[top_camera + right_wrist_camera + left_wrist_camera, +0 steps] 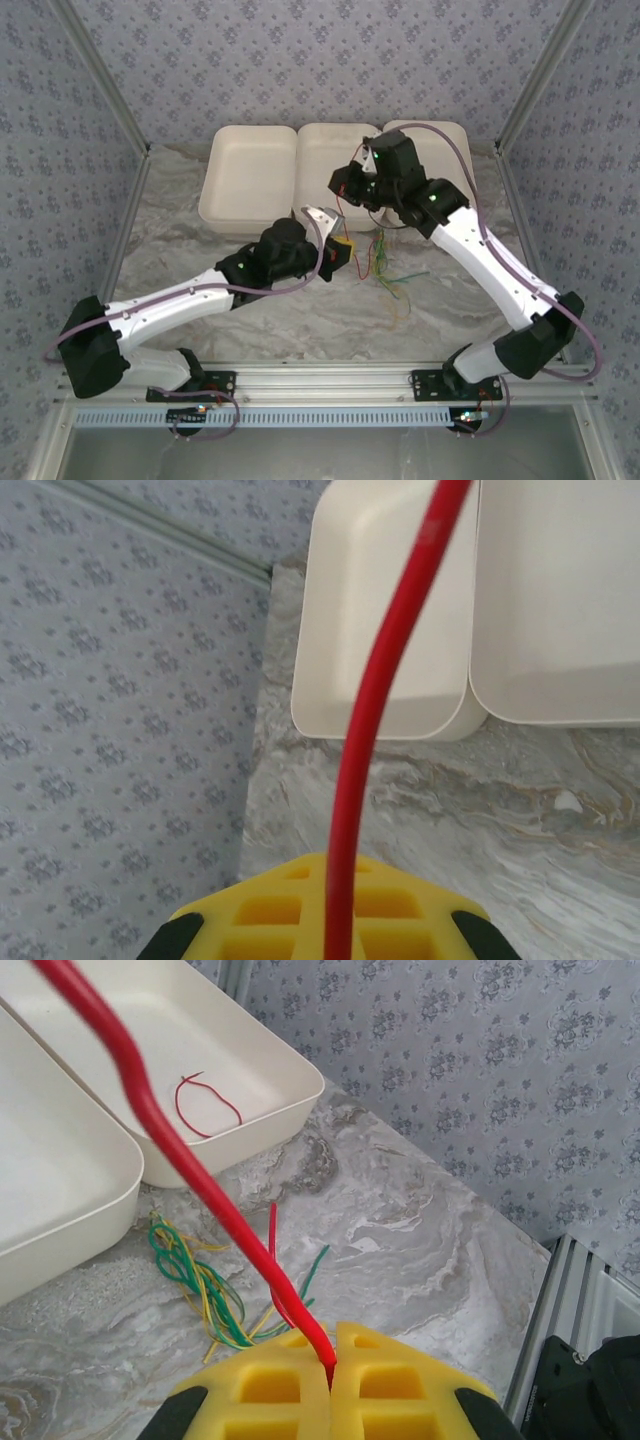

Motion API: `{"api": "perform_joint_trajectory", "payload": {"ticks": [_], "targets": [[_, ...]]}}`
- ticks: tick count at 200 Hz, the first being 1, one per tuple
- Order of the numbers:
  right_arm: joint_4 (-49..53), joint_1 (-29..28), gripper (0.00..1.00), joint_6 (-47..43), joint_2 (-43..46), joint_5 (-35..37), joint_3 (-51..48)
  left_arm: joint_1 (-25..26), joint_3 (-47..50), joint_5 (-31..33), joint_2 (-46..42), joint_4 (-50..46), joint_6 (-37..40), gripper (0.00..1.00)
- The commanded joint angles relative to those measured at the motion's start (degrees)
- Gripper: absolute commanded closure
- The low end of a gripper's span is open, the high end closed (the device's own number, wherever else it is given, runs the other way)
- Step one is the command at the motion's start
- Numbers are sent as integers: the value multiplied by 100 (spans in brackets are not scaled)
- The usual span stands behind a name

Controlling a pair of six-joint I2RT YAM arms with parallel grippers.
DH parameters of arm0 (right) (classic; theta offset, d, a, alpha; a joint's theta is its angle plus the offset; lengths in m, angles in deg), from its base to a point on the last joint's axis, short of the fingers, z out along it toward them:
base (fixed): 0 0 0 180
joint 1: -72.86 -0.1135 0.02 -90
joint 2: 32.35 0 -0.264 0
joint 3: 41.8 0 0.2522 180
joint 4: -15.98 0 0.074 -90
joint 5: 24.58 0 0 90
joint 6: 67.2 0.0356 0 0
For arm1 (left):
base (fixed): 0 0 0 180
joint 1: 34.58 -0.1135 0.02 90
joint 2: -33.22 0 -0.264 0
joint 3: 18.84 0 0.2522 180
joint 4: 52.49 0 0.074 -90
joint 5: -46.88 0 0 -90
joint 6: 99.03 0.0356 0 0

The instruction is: Untangle the cables

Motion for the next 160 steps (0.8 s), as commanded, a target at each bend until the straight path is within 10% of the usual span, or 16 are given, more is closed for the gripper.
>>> {"api": "perform_joint_trajectory", "payload": {"ticks": [1, 34, 85, 160], "targets": [[-611, 136, 100, -406, -181, -527, 659, 316, 59, -800, 235, -767, 124, 100], [-267, 279, 100, -636, -286, -690, 972, 325, 62, -823, 240, -653, 11, 100], [495, 966, 47, -1135, 444, -624, 750, -154, 594, -668, -489, 184, -730, 100], [349, 1161, 36, -616, 2992, 949, -2136, -757, 1069, -552, -1135, 920, -1491, 100]]}}
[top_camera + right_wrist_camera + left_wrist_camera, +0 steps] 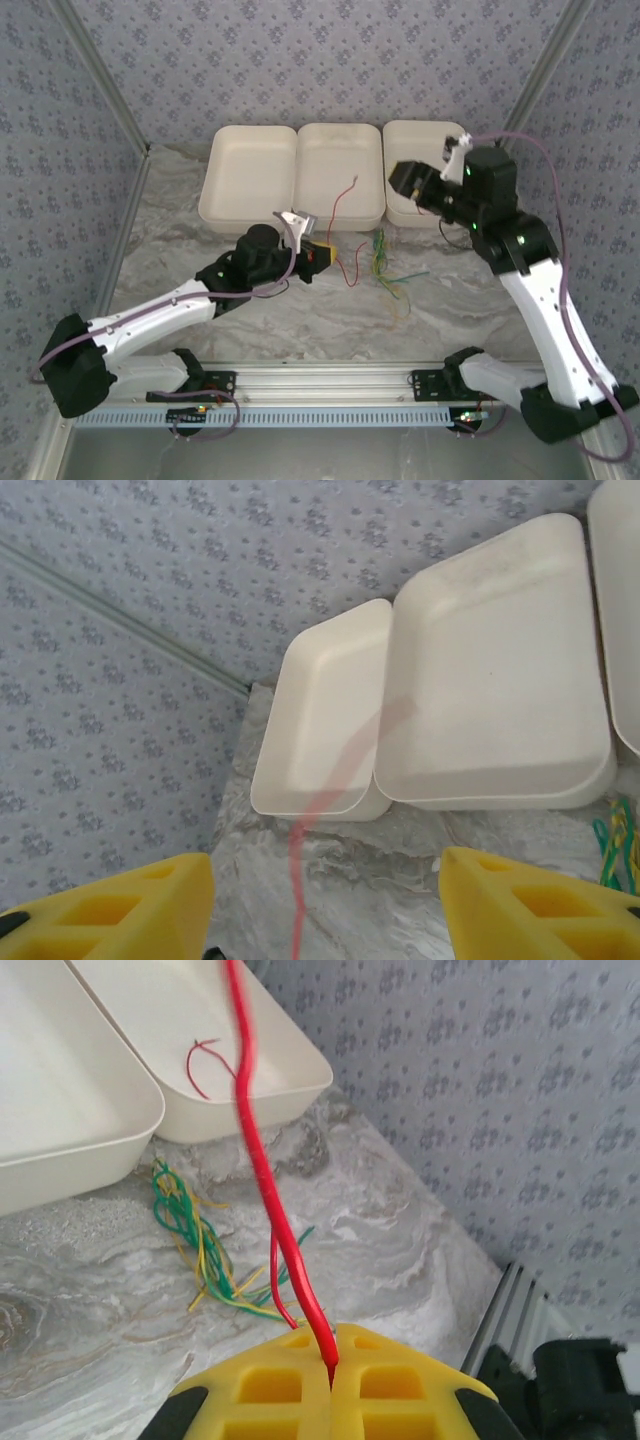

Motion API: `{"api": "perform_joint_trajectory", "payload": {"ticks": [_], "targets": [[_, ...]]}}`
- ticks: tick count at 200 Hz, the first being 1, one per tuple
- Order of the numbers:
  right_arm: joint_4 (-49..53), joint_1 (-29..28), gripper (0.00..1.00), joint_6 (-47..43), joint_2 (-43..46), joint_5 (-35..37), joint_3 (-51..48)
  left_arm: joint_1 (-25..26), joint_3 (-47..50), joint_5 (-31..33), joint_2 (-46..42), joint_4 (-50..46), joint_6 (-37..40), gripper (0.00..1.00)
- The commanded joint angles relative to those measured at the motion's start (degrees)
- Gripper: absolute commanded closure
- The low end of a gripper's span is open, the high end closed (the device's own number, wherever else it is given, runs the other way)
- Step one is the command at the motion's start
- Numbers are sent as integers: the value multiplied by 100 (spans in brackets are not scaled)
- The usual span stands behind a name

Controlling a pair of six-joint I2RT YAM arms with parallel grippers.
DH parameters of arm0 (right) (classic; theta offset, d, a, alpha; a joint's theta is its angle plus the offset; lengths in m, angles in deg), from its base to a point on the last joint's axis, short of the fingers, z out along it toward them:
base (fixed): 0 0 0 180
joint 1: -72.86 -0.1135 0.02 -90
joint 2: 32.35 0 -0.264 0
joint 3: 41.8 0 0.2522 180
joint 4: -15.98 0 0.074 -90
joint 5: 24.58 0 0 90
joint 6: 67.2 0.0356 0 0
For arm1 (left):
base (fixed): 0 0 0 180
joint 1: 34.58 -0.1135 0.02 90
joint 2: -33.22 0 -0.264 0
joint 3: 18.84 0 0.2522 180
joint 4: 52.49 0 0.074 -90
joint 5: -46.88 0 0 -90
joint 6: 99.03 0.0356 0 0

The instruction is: Untangle the cables

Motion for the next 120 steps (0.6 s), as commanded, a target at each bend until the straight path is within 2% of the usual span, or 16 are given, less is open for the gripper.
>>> {"api": "perform_joint_trajectory", "payload": {"ticks": [1, 26, 57, 88, 120], "targets": [[-158, -179, 36, 392, 549, 680, -1121, -131, 98, 25, -297, 494, -355, 100], [-778, -610, 36, 695, 897, 699, -2205, -255, 134, -11, -442, 587, -507, 100], [-1336, -1447, 35, 715, 434, 953, -2519, -301, 88, -68, -511, 543, -539, 100], [-1741, -1577, 37, 753, -328, 710, -2339, -305, 89, -113, -581, 527, -579, 100], [-1718, -1591, 48, 770, -849, 611, -2132, -304, 99, -41, -775, 417, -533, 100]]}}
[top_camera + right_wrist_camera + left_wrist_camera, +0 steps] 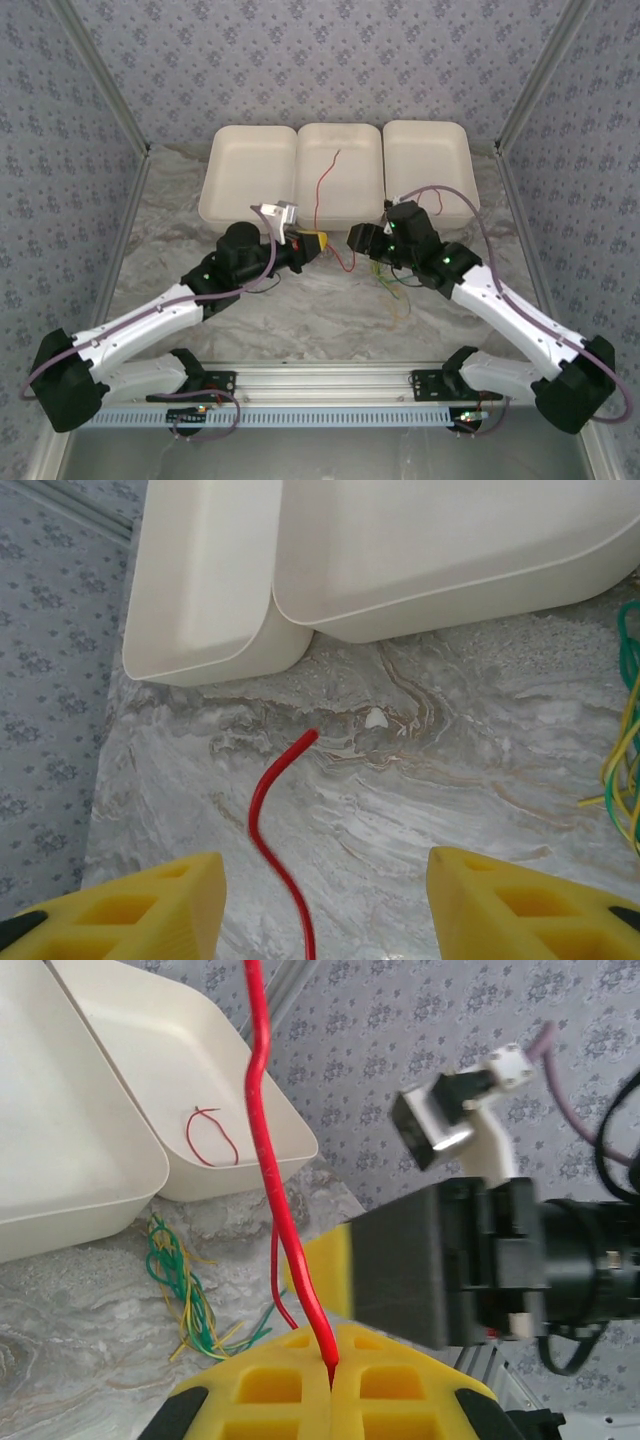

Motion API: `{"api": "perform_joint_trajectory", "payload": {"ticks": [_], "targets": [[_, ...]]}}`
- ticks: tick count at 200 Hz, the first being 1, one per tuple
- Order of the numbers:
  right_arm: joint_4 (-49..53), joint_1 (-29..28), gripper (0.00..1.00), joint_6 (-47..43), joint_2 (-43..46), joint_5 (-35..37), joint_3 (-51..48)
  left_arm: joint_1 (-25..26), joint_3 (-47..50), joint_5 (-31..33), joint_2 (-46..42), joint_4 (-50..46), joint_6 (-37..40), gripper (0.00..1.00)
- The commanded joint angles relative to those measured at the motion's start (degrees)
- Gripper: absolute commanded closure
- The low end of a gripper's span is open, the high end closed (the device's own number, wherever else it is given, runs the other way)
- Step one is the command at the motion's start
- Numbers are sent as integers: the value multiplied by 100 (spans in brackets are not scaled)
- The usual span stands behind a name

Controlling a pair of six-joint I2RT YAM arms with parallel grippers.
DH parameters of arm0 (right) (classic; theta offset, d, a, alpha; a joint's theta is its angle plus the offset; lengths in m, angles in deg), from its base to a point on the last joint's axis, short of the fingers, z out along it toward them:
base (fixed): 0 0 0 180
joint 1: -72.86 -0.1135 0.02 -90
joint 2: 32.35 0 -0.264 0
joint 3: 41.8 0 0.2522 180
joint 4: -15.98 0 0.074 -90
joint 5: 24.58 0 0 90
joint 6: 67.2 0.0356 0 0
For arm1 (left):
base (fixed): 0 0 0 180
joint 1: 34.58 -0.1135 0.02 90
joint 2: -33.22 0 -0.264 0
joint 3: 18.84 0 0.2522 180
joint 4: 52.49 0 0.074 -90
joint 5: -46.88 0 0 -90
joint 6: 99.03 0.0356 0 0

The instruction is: Untangle the cables

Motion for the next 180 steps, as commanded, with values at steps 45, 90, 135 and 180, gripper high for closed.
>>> {"api": "perform_joint_trajectory", "payload": {"ticks": [45, 90, 135, 180], "targets": [[-583, 25, 63, 212, -421, -187, 292, -76, -78, -97, -301, 56, -20, 100], [-1910, 226, 100, 2204, 322, 10, -1194, -121, 105, 575, -510, 678, -23, 100], [-3226, 92, 100, 5690, 1089, 1014, -2758, -52, 1171, 1594, -588, 3114, -422, 100], [-3065, -615, 100, 7117, 925, 1329, -2754, 266, 1228, 2132, -106, 4284, -313, 100]]}}
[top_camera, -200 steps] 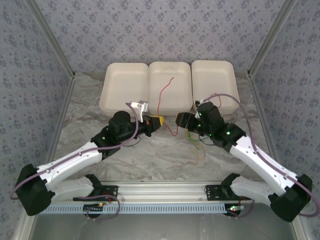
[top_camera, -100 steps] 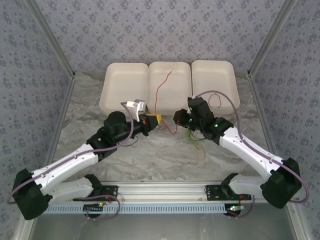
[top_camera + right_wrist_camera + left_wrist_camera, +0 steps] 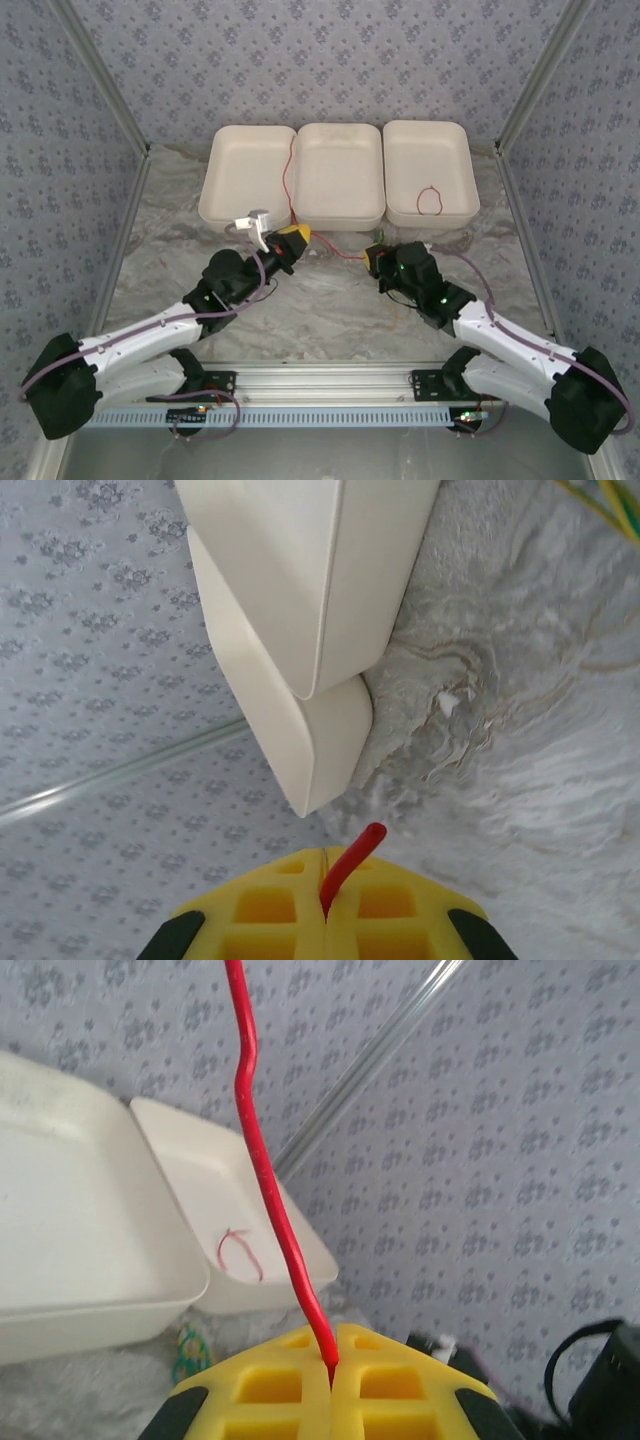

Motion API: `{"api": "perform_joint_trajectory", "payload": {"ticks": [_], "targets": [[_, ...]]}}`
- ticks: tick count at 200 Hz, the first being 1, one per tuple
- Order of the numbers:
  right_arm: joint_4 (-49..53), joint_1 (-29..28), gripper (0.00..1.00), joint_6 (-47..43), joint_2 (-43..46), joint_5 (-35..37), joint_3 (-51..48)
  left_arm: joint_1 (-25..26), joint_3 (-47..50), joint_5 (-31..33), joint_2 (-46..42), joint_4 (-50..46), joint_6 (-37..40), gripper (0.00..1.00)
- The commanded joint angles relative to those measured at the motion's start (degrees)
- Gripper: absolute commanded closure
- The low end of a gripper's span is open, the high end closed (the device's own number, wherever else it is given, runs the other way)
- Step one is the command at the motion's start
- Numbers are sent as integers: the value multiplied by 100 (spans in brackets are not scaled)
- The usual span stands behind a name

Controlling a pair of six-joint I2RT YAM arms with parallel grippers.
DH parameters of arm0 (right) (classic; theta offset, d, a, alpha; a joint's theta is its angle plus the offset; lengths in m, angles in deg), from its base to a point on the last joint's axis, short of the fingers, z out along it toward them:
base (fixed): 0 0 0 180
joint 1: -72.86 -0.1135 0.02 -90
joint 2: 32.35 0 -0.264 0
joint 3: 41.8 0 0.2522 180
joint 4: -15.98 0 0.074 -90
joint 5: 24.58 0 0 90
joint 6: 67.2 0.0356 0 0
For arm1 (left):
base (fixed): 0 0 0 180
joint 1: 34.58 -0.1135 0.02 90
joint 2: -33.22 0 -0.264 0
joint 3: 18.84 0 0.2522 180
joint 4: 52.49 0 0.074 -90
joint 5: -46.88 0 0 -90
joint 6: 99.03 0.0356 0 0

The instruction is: Untangle the cables

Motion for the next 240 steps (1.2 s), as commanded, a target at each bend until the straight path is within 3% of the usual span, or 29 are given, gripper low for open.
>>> {"api": "perform_joint_trajectory", "payload": {"ticks": [1, 42, 50, 64, 74, 93, 109, 130, 156, 190, 240], "targets": [[-37, -321, 100, 1303, -110, 480, -30, 78, -202, 539, 147, 1463, -26, 100], [534, -658, 100, 1243, 139, 643, -193, 70, -471, 650, 149, 1356, -17, 100], [731, -619, 91, 754, 290, 740, -119, 43, -563, 538, 138, 1188, -15, 100], [1638, -448, 72, -453, 619, 824, 321, -30, -729, 297, 112, 730, -42, 100], [2154, -368, 61, -1893, 834, 1065, 754, -73, -847, 78, 94, 419, -31, 100], [2799, -396, 52, -4931, 1096, 1428, 1602, -278, -1090, -683, 109, -141, -18, 100], [3218, -398, 49, -7168, 1303, 1335, 2088, -383, -1389, -1169, 121, -862, 126, 100], [3514, -394, 45, -9047, 1620, 581, 2541, -422, -1609, -1446, 72, -1374, 386, 100], [3790, -395, 42, -9925, 1445, 63, 3033, -479, -1934, -1761, 100, -1940, 581, 100], [3658, -485, 38, -10786, 558, -842, 3443, -510, -2326, -2248, 284, -2391, 566, 100], [3340, -628, 40, -11097, -408, -1281, 3861, -511, -2437, -2581, 503, -2457, 436, 100]]}}
